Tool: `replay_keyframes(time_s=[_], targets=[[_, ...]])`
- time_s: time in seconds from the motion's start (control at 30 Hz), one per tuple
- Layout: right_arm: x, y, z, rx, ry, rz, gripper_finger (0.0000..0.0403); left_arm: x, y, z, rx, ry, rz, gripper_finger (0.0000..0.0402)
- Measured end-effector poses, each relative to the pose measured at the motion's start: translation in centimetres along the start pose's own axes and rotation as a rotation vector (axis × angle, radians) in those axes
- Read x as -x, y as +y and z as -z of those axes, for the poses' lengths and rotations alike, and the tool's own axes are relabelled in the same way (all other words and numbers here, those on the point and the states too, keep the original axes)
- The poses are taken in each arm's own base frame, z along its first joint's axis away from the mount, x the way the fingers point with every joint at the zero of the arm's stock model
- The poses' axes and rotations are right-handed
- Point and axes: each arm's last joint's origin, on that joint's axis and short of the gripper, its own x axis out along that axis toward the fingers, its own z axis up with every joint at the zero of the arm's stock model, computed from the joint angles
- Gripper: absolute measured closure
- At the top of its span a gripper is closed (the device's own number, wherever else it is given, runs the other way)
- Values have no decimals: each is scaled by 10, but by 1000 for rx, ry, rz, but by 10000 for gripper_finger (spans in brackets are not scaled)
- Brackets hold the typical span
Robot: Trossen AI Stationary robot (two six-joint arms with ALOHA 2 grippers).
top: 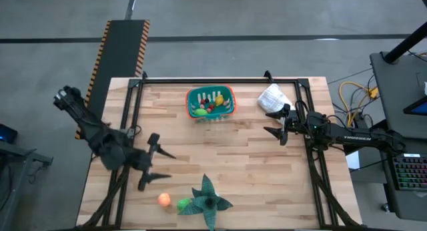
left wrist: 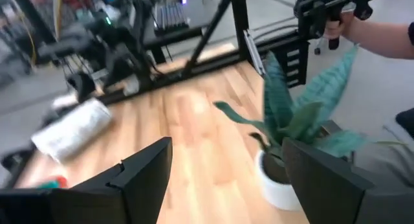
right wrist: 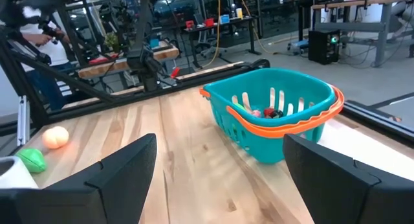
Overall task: Pick and placing Produce into tupperware
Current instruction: Put the peach toy in the bin
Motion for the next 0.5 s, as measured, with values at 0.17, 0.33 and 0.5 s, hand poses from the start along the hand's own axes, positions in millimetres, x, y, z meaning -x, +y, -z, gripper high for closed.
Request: replay_keyframes(time_s=[0.17,0.33,0.5], targets=[[0,0,4,-73,43,1,76,-7,-22,-2,119,135,-28,126],[-1,-1,8,-77,87,18,76,-16,-33,-12,279,307,-38,126],[-1,-1,9,-92,88,19,76,-28,-47,-14,416,538,-29,126]])
